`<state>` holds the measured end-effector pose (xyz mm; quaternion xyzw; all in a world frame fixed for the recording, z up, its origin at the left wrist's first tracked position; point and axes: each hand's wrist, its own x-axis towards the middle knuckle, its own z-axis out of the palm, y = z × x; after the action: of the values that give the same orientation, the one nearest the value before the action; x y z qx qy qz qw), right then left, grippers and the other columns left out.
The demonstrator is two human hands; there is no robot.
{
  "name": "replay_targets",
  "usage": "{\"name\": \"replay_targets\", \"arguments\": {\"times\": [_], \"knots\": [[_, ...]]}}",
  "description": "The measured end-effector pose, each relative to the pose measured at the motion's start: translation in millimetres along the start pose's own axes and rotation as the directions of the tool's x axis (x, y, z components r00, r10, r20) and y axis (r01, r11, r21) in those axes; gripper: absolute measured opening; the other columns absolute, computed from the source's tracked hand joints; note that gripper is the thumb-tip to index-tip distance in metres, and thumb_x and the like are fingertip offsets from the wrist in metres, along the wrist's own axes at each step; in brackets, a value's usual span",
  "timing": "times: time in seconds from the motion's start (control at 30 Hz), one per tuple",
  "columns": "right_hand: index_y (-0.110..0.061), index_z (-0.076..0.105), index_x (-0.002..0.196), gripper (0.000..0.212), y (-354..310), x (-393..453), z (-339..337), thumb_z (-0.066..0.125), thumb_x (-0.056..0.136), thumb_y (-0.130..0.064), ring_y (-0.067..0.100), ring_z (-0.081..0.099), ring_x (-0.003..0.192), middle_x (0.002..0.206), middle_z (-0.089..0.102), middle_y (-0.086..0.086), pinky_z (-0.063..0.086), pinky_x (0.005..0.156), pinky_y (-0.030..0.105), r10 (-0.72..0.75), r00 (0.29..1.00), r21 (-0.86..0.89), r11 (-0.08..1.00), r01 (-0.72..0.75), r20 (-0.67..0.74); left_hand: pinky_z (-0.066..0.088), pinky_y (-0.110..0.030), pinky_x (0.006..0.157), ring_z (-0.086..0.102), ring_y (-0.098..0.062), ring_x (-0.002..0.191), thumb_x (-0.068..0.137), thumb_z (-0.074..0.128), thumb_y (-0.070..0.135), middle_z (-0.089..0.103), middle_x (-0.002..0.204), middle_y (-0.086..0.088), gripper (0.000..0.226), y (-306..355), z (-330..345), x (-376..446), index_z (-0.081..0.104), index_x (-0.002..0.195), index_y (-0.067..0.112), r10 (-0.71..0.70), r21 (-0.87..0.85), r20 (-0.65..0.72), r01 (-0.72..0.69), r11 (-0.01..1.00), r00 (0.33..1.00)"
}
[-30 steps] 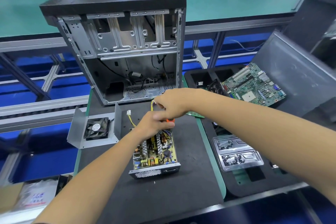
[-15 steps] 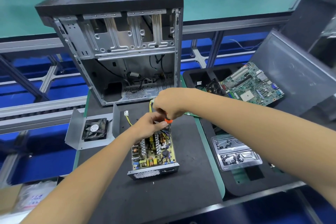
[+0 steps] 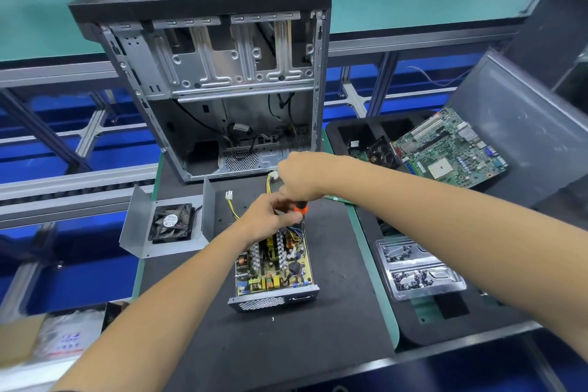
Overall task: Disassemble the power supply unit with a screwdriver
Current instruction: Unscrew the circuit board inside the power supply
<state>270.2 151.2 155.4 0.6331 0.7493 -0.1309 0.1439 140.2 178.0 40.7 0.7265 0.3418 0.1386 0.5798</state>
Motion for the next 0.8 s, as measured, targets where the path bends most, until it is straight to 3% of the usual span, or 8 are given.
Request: {"name": "replay_targets", "arguments": {"times": [0.1,0.2,0.37,0.5,0.57,0.63,0.7,0.8], "knots": [[-0.009,0.057,0.073,0.020,4,-3,-3,0.054,0.088,-0.022,0.018,0.049,0.060,0.066,0.052,0.002,0.031,0.046,0.027,-0.098,0.995,-0.044,0.994,0.098,0.016,0.044,-0.009,0.065,0.059,-0.003,0.069,0.076,0.079,0.019,0.065,0.073,0.011,0.017,-2,0,1,0.070,0.085,0.030,-0.018,-0.025,-0.004,0.018,1.000,1.000],[-0.015,0.065,0.082,0.008,9,-4,-4,0.066,0.078,-0.022,0.018,0.054,0.073,0.077,0.061,0.000,0.038,0.052,0.025,-0.168,0.985,0.037,0.985,0.167,0.024,0.045,-0.009,0.065,0.060,-0.001,0.069,0.077,0.077,0.013,0.068,0.074,0.010,0.019,-5,1,4,0.069,0.089,0.026,-0.015,0.019,0.011,0.014,1.000,1.000],[-0.017,0.062,0.096,0.025,13,-1,-2,0.072,0.074,-0.010,0.018,0.053,0.081,0.084,0.056,-0.006,0.045,0.066,0.029,-0.203,0.973,0.159,0.970,0.184,0.108,0.049,-0.031,0.082,0.060,-0.012,0.082,0.079,0.070,0.000,0.070,0.094,-0.014,0.018,-7,0,5,0.068,0.096,0.004,-0.047,0.084,0.005,0.047,0.995,0.999],[-0.015,0.055,0.102,0.034,13,-3,0,0.075,0.076,-0.025,0.019,0.054,0.081,0.082,0.052,-0.008,0.044,0.066,0.031,-0.156,0.978,0.160,0.978,0.133,0.136,0.046,-0.023,0.077,0.058,-0.006,0.080,0.080,0.071,0.007,0.070,0.091,-0.006,0.018,-7,1,5,0.068,0.098,0.010,-0.006,0.100,0.017,0.004,0.995,1.000],[-0.014,0.053,0.099,0.046,11,-3,0,0.063,0.081,-0.055,0.019,0.063,0.069,0.078,0.059,-0.003,0.051,0.065,0.033,-0.089,0.987,0.099,0.992,0.075,0.136,0.045,-0.017,0.071,0.057,0.000,0.074,0.082,0.072,0.014,0.067,0.079,0.011,0.017,-5,0,3,0.070,0.098,0.016,0.014,0.087,0.049,-0.018,0.996,0.999],[-0.009,0.058,0.092,0.062,7,-3,-2,0.036,0.090,-0.067,0.020,0.066,0.054,0.068,0.064,0.005,0.052,0.061,0.032,-0.014,0.993,0.059,0.998,0.007,0.118,0.048,-0.020,0.079,0.061,-0.005,0.082,0.084,0.071,0.019,0.070,0.089,0.011,0.021,-4,0,3,0.070,0.106,0.020,0.015,0.071,0.079,-0.021,0.997,0.997],[-0.006,0.061,0.088,0.063,5,-2,-2,0.025,0.098,-0.057,0.026,0.067,0.068,0.075,0.066,0.011,0.048,0.063,0.033,0.028,0.994,0.016,0.999,-0.030,0.105,0.047,-0.025,0.090,0.062,-0.013,0.095,0.084,0.071,0.025,0.071,0.101,0.005,0.022,-5,-1,2,0.070,0.106,0.026,-0.003,0.084,0.076,-0.003,0.996,0.997],[-0.007,0.057,0.098,0.033,4,-1,-2,0.038,0.099,-0.034,0.027,0.058,0.081,0.091,0.063,0.010,0.038,0.057,0.032,-0.020,0.995,-0.018,1.000,0.021,0.096,0.044,-0.035,0.097,0.062,-0.021,0.101,0.084,0.072,0.027,0.070,0.105,0.000,0.026,-6,-2,4,0.069,0.110,0.026,-0.026,0.098,0.068,0.019,0.995,0.997]]}}
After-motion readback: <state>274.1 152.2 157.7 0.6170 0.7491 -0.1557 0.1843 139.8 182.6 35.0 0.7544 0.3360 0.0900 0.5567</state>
